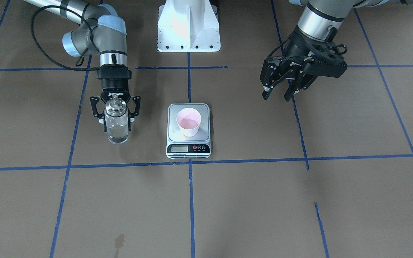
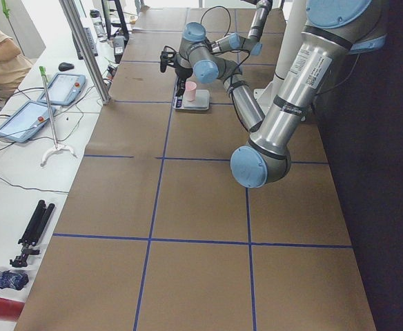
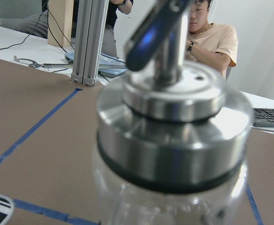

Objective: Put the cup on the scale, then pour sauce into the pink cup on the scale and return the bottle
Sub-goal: 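Turn the bottle upright and carry it back with the right gripper, then lower the bottle with the right gripper onto its original spot and release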

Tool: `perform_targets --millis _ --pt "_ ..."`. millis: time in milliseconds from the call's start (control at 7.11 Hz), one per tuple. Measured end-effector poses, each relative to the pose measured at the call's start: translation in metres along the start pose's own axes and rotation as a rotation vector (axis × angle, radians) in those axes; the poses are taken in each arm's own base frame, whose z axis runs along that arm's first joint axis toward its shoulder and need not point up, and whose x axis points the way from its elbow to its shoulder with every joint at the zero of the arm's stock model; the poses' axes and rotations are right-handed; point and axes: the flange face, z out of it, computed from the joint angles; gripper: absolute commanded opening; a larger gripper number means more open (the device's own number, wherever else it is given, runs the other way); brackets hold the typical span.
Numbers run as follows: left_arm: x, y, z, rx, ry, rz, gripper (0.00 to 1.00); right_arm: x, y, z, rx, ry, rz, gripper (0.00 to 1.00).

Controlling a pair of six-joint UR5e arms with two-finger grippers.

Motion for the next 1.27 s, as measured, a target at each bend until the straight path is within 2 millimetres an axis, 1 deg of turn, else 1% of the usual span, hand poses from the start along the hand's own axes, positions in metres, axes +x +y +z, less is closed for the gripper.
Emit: perform_targets --millis 141,281,422,563,704,844,985,1126,1267 --pt "0.000 0.000 0.000 -0.001 0.000 0.000 0.67 0.039 0.011 -0.004 -0.002 0.001 0.011 0.00" --pt "0.000 0.001 0.000 -0.001 0.001 -0.001 0.67 0.080 0.022 -0.013 -0.024 0.009 0.011 0.00" --pt "0.000 0.001 -0.001 -0.001 0.002 -0.002 0.67 0.116 0.032 -0.023 -0.052 0.013 0.025 0.00" --pt "0.000 0.001 -0.001 -0.001 0.002 -0.003 0.67 0.146 0.043 -0.031 -0.067 0.015 0.037 0.00" --pt "0.000 0.001 -0.001 -0.001 0.003 -0.005 0.67 0.160 0.049 -0.035 -0.072 0.013 0.061 0.00" --pt "0.001 0.001 -0.001 -0.001 0.003 -0.005 0.67 0.159 0.049 -0.036 -0.069 0.006 0.098 0.00" --pt "0.000 0.001 -0.001 -0.001 0.002 -0.006 0.67 0.150 0.045 -0.034 -0.063 -0.007 0.128 0.00" --pt "-0.001 0.001 0.000 -0.002 0.001 -0.006 0.68 0.142 0.045 -0.031 -0.063 -0.014 0.163 0.00" --pt "-0.001 0.002 -0.001 -0.002 0.000 -0.006 0.68 0.139 0.048 -0.028 -0.066 -0.012 0.220 0.00"
